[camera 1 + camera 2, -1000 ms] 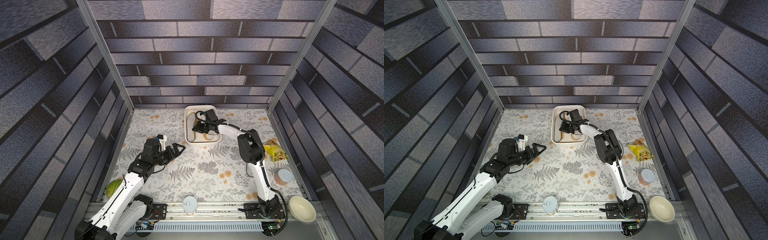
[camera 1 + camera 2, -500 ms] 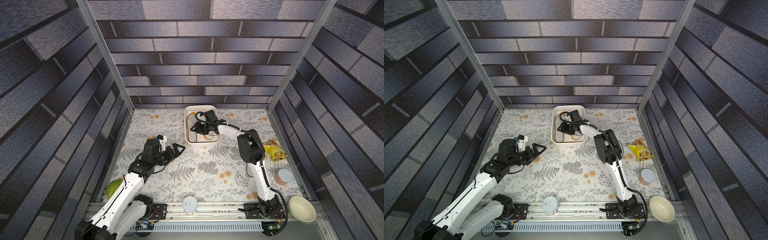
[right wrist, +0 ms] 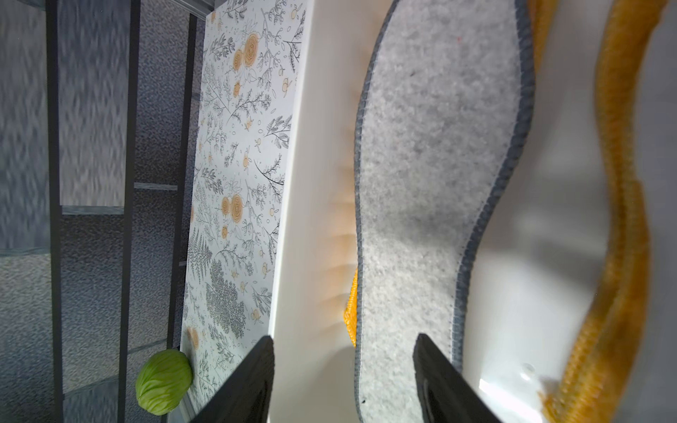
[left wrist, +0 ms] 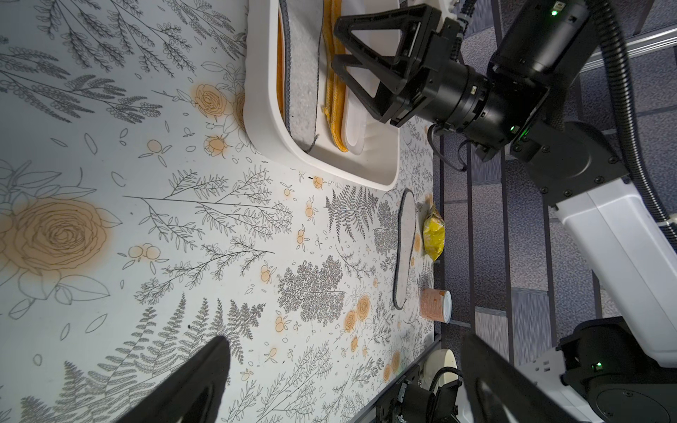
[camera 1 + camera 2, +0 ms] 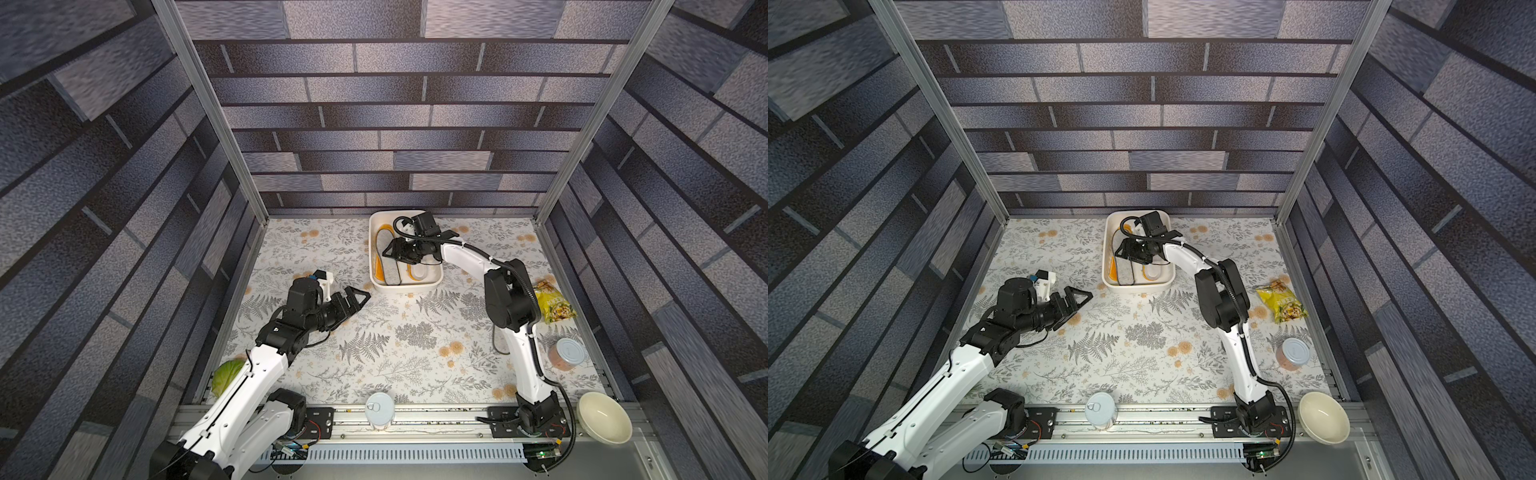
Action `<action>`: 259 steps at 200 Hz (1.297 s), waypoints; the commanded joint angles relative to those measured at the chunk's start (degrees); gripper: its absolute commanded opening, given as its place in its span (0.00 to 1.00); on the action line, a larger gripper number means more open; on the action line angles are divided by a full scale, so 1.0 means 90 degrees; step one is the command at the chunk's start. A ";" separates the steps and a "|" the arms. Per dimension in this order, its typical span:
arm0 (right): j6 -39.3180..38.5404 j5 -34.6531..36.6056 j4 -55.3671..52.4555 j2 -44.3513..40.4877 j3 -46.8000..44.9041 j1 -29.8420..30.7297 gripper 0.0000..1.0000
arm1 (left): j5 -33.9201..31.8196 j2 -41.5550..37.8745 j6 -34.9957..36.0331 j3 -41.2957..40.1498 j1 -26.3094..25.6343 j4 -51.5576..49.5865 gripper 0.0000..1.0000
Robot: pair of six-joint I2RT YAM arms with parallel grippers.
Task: Put the insoles into the storage box
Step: Place the insole in the storage box, then adjust the insole in the storage box.
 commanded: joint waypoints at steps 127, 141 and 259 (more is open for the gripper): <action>-0.0079 0.0866 -0.1142 0.0027 0.0387 -0.0014 0.69 | 0.0106 -0.0126 -0.0057 -0.0063 0.0030 0.0003 1.00; -0.0051 0.0876 -0.1103 0.0072 0.0387 -0.0011 0.70 | 0.0106 -0.0123 -0.0067 -0.0056 0.0033 0.0022 1.00; 0.0079 0.0633 -0.0995 0.0586 0.0639 0.0128 0.74 | 0.0087 -0.0132 -0.0041 -0.0044 0.0033 -0.0015 1.00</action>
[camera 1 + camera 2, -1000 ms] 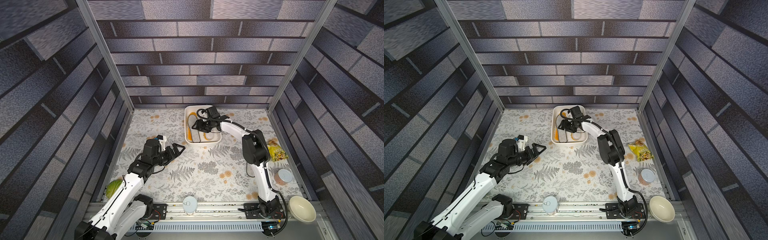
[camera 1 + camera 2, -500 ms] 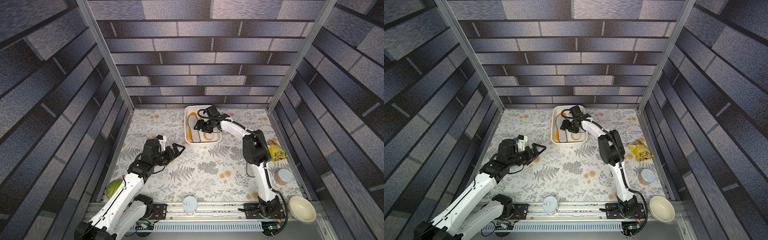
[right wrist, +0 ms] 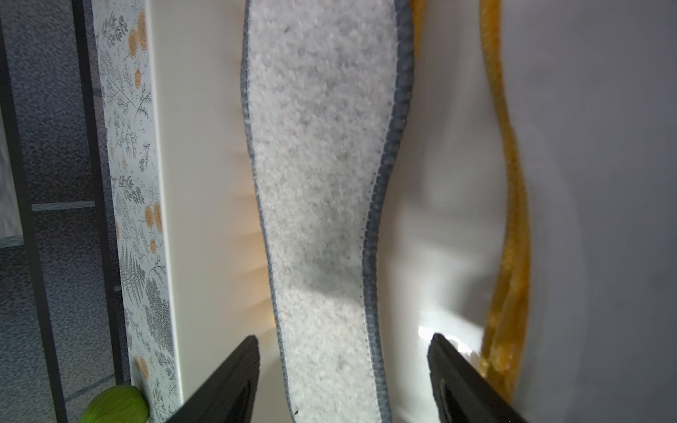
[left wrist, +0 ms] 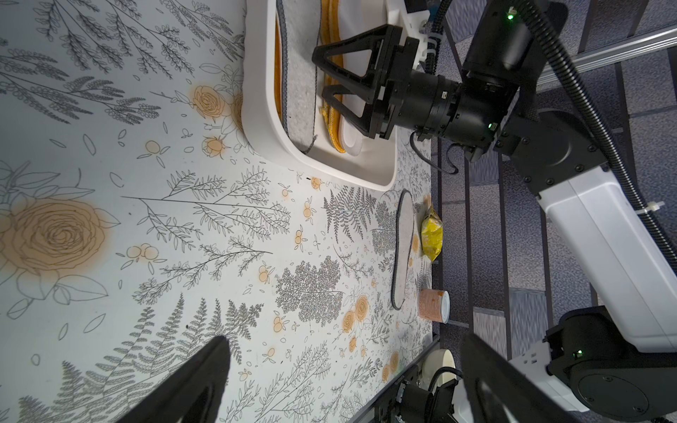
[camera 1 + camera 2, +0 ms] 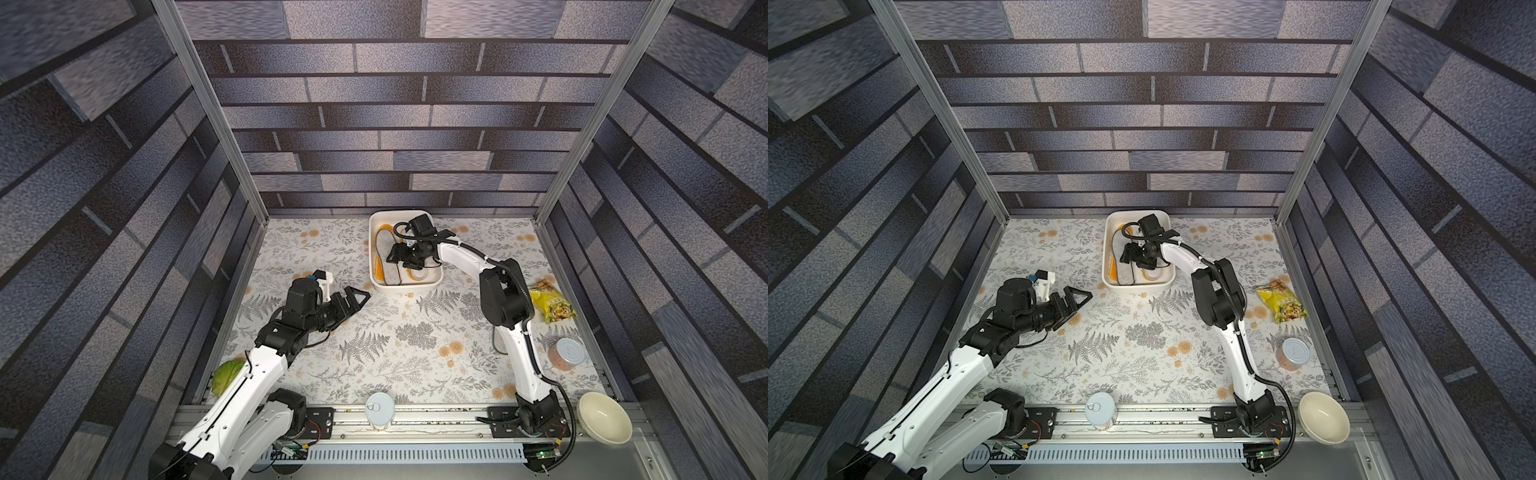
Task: Put the insoles into the storage box
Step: Adjust the insole in the storage box.
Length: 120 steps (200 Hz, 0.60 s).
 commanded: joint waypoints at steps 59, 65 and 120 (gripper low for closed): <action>0.0079 -0.0459 0.0175 0.0215 0.0184 0.0158 0.75 | 0.0093 -0.0075 -0.0033 -0.0044 0.0021 -0.0005 1.00; 0.0086 -0.0510 0.0253 0.0189 0.0147 0.0156 0.75 | 0.0095 -0.0075 -0.0029 -0.0042 0.0023 -0.0027 1.00; 0.0143 -0.1100 0.0600 0.0111 0.0017 0.0165 0.76 | 0.0086 -0.0083 -0.0053 -0.0061 0.0011 0.0005 1.00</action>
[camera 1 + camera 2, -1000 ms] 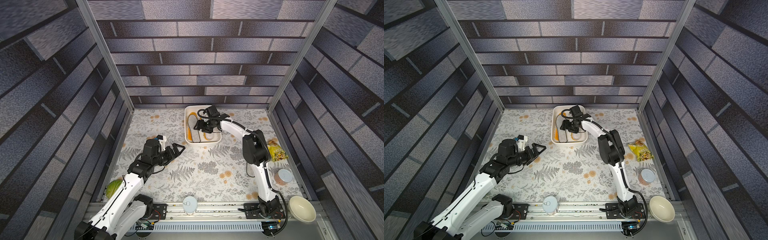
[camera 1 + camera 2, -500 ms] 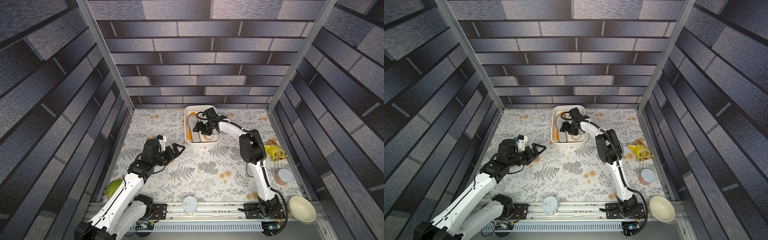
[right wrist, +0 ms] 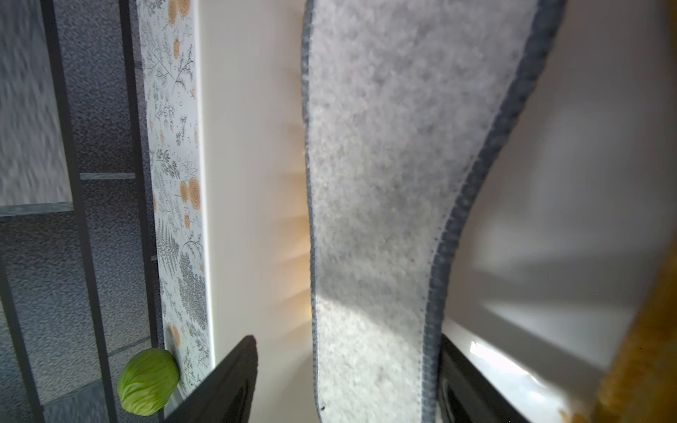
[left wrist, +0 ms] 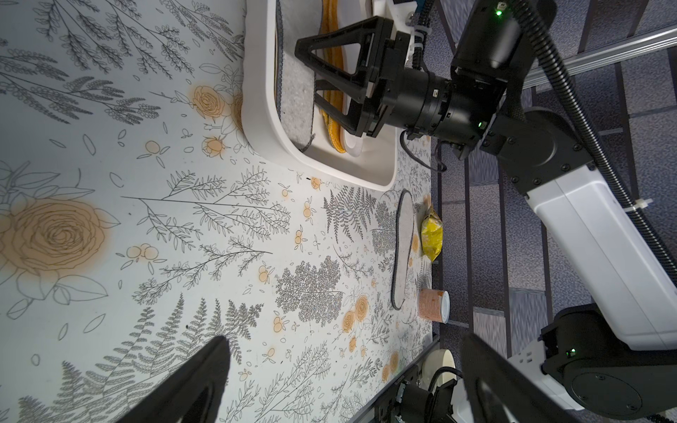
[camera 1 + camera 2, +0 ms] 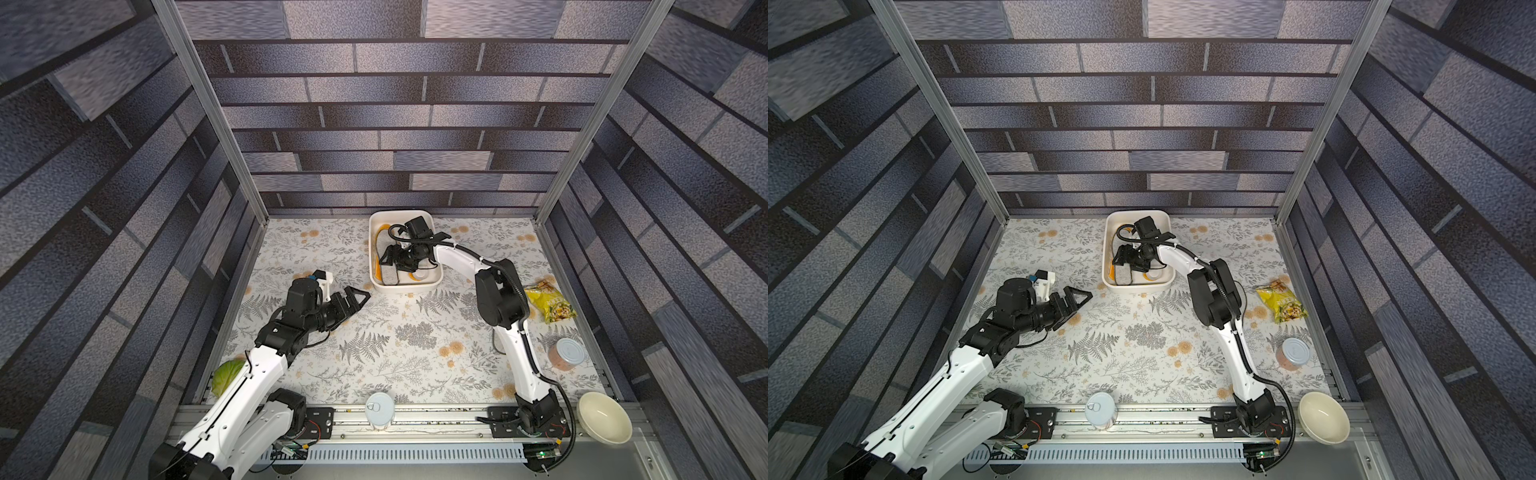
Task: Put the insoles into the storage box
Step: Adjust the insole in the storage box.
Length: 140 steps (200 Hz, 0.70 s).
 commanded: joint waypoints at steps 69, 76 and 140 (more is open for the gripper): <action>-0.0003 -0.0449 0.0157 -0.0102 -0.0040 0.0044 0.76 | 0.0077 -0.0079 -0.0068 -0.0070 -0.0009 0.0022 1.00; -0.0008 -0.0464 0.0154 -0.0094 -0.0042 0.0044 0.76 | 0.0082 -0.0084 -0.0072 -0.0071 -0.0009 0.0020 1.00; -0.0616 0.0738 -0.0705 -0.0707 0.0148 0.0035 0.78 | -0.0001 -0.0086 -0.0059 -0.0034 -0.0018 -0.0090 1.00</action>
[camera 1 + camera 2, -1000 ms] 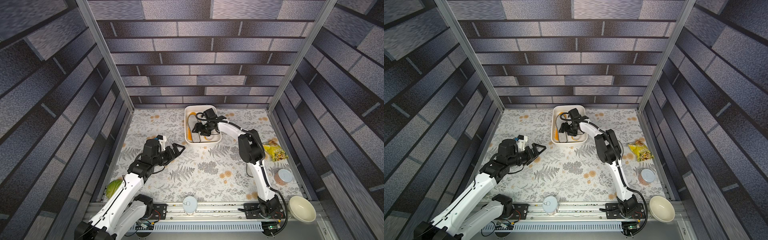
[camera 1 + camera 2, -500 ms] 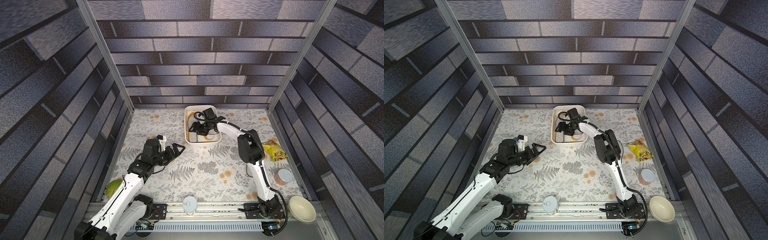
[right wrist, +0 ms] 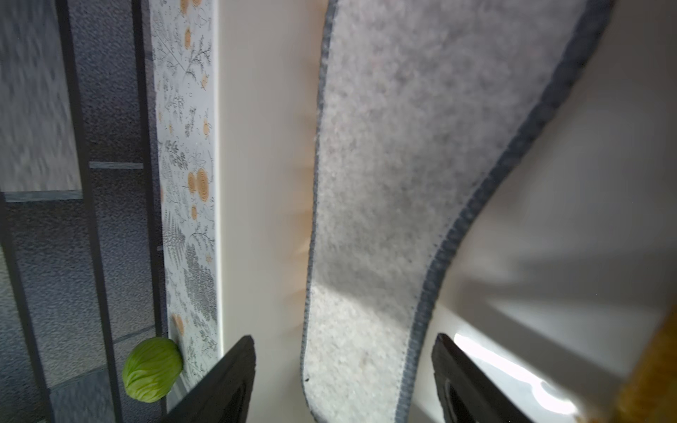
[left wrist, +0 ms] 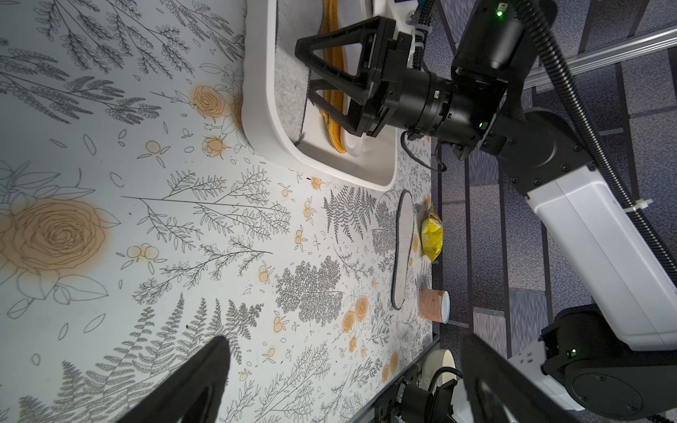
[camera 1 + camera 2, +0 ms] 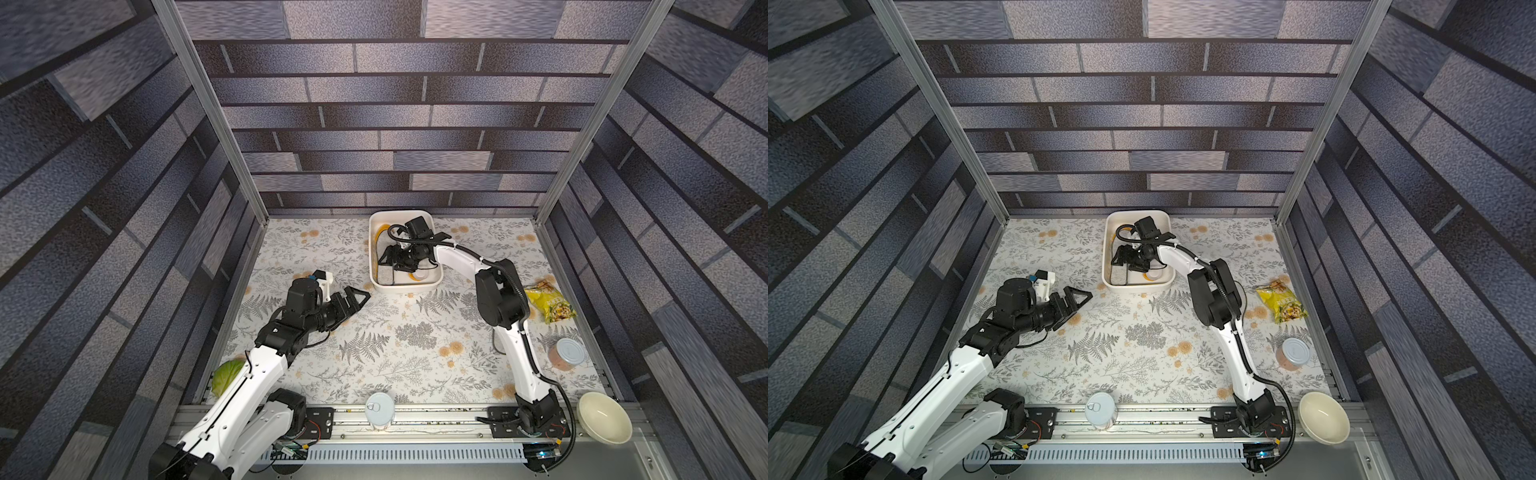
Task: Put the insoles into the storage box
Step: Adjust the insole in the storage box.
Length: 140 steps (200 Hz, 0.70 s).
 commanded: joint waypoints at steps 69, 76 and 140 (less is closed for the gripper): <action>-0.0903 0.1760 -0.1790 -0.1799 0.0487 0.0014 0.79 | -0.0053 0.0186 -0.0086 0.0054 -0.0230 0.0180 1.00; -0.0918 0.1951 -0.1848 -0.2029 0.0372 -0.0001 0.79 | -0.0062 0.0243 -0.0094 0.0082 -0.0277 0.0235 1.00; -0.0804 0.2736 -0.2159 -0.4427 -0.1824 -0.0574 0.81 | -0.0049 0.1157 -0.0075 0.0467 -0.0840 0.0811 1.00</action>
